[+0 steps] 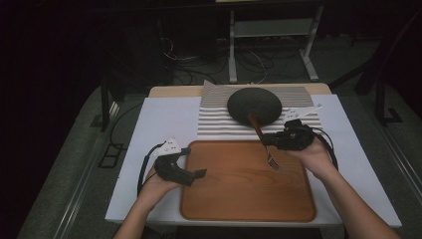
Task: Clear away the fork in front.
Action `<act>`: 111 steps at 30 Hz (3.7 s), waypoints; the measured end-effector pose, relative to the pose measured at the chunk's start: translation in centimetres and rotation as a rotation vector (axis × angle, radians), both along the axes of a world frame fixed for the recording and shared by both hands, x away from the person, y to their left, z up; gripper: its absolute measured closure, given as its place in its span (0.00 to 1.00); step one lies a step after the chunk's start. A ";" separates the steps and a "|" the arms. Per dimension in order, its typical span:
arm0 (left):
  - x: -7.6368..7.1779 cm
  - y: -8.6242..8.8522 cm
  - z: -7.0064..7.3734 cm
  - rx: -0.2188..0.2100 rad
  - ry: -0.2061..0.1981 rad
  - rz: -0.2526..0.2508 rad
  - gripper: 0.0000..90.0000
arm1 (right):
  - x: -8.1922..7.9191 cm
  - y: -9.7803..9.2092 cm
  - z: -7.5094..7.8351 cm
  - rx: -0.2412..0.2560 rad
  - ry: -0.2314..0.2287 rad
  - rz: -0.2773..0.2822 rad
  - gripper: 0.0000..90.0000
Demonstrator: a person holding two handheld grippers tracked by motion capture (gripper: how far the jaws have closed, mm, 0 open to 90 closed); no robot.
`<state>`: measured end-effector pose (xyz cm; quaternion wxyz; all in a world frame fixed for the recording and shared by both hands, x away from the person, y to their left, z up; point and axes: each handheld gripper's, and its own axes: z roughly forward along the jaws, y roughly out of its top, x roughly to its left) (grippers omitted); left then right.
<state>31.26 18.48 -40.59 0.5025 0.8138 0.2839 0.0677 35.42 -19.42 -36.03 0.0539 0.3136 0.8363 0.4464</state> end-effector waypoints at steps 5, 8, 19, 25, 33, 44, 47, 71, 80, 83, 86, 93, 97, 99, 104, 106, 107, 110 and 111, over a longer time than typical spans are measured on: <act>0.6 -1.4 1.2 -0.041 0.008 -0.010 0.00 | -0.5 0.6 -0.2 0.008 -0.006 0.017 0.85; 1.1 -2.3 2.0 -0.046 0.001 -0.024 0.00 | -0.6 0.8 -0.1 0.013 -0.012 0.026 0.85; 3.0 -6.1 4.8 -0.060 -0.061 -0.066 0.12 | -0.7 1.4 -0.1 0.027 -0.029 0.036 0.85; 3.4 -8.0 6.0 -0.091 -0.070 -0.086 0.19 | -0.9 1.9 -0.1 0.036 -0.038 0.041 0.85; 3.6 -9.1 6.8 -0.135 -0.069 -0.073 0.30 | -1.5 3.2 0.3 0.056 -0.066 0.064 0.85; 3.8 -8.8 6.4 -0.182 -0.013 -0.053 0.63 | -1.9 5.3 0.5 0.082 -0.088 0.092 0.85; 3.9 -8.8 6.2 -0.178 -0.003 -0.055 0.71 | -1.9 5.6 0.4 0.087 -0.093 0.086 0.85; 3.8 -7.2 6.6 -0.225 -0.004 -0.085 0.90 | -2.0 4.9 0.3 0.121 -0.109 0.085 0.49; 3.9 -4.7 6.6 -0.226 0.009 -0.127 0.90 | -2.4 2.3 -2.2 0.047 -0.118 -0.020 0.24; 3.8 -3.6 6.7 -0.220 0.015 -0.136 0.90 | -2.9 1.0 -3.5 0.035 -0.110 -0.023 0.17; 3.6 -2.2 6.8 -0.209 0.023 -0.143 0.90 | -3.5 -0.5 -4.4 0.021 -0.115 -0.045 0.15; 3.2 0.4 7.3 -0.219 0.042 -0.127 0.90 | -5.3 -4.0 -5.6 0.027 -0.115 -0.114 0.12; 2.7 1.4 7.4 -0.220 0.047 -0.117 0.90 | -6.3 -5.6 -6.2 0.024 -0.113 -0.155 0.09; 2.4 1.8 7.4 -0.218 0.053 -0.113 0.90 | -6.7 -6.2 -6.4 0.022 -0.110 -0.170 0.09; 1.6 2.3 6.9 -0.208 0.087 -0.120 0.89 | -7.6 -7.0 -7.0 0.017 -0.104 -0.185 0.08; 1.2 2.4 6.6 -0.199 0.102 -0.128 0.89 | -7.9 -7.3 -7.2 0.012 -0.101 -0.189 0.08; 1.1 2.5 6.5 -0.196 0.108 -0.131 0.89 | -7.9 -7.3 -7.2 0.003 -0.100 -0.191 0.08; 0.6 2.5 5.8 -0.193 0.134 -0.141 0.89 | -7.7 -7.3 -7.3 -0.002 -0.103 -0.195 0.07; 0.6 2.5 5.6 -0.190 0.142 -0.142 0.89 | -7.7 -7.3 -7.3 -0.001 -0.104 -0.195 0.07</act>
